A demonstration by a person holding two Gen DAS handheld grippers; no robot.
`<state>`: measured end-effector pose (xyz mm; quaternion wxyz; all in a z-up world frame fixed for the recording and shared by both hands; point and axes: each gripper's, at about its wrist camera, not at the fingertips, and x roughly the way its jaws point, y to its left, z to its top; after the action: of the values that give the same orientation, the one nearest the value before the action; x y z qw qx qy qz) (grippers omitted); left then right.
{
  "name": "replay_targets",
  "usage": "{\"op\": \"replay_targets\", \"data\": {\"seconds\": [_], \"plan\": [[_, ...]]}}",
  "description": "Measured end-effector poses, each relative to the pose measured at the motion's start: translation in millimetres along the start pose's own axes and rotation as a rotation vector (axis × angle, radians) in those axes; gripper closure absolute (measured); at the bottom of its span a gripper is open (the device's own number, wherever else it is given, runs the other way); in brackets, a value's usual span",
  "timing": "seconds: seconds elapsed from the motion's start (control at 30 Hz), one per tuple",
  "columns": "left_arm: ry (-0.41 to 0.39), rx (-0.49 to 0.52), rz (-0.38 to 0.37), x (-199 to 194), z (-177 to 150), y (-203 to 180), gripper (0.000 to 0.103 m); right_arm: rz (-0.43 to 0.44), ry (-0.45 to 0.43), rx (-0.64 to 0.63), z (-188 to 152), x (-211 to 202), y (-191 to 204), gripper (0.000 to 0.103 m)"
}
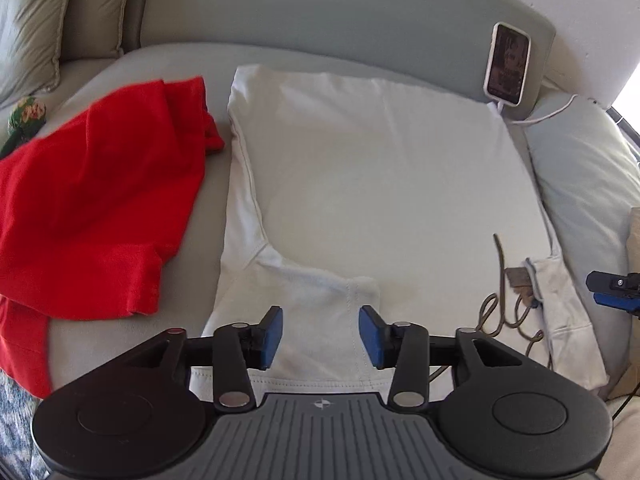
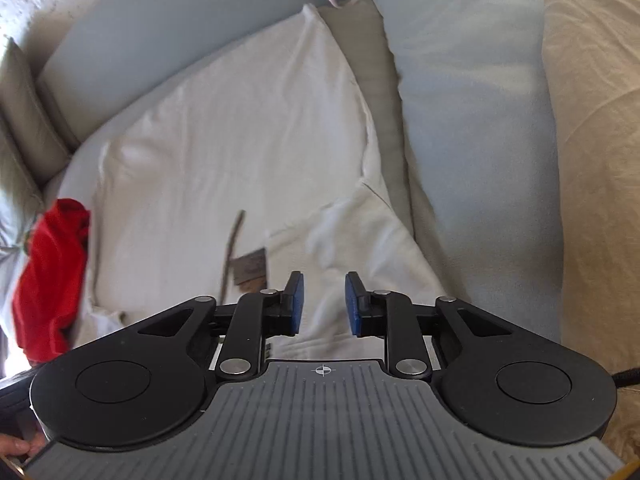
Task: Fold clothes
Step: 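Grasp the sweatshirt hem with the left gripper while the right gripper grasps it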
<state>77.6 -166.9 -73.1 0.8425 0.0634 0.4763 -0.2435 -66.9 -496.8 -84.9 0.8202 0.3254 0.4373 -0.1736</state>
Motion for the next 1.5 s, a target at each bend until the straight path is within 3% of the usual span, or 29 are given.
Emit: {"op": "replay_targets", "data": {"seconds": [0.03,0.17,0.33,0.53,0.7,0.8,1.07,1.3,1.47,1.5], "plan": [[-0.026,0.004,0.003,-9,2,-1,0.051,0.024,-0.027,-0.013,0,-14,4,0.054],[-0.116,-0.011,-0.009,-42,17,3,0.041,0.097,-0.111,-0.039,6,-58,20,0.046],[-0.199,-0.081,-0.003,-67,44,15,0.033,0.158,-0.185,-0.024,25,-94,34,0.027],[-0.24,-0.102,0.059,-50,83,28,0.032,0.133,-0.235,-0.03,64,-90,47,0.027],[-0.188,-0.069,0.062,3,122,39,0.048,0.142,-0.203,-0.021,101,-51,55,0.027],[-0.158,-0.069,0.063,38,147,47,0.051,0.111,-0.163,-0.013,130,-11,55,0.031],[-0.176,-0.081,0.013,113,202,70,0.047,0.032,-0.153,0.044,205,100,24,0.038],[-0.165,-0.145,0.023,157,206,84,0.045,-0.028,-0.22,0.066,243,177,0,0.049],[-0.182,-0.184,0.036,169,204,100,0.043,-0.002,-0.241,0.034,257,205,-8,0.055],[-0.187,-0.193,0.038,168,205,102,0.042,0.005,-0.248,0.017,258,209,-8,0.061]]}}
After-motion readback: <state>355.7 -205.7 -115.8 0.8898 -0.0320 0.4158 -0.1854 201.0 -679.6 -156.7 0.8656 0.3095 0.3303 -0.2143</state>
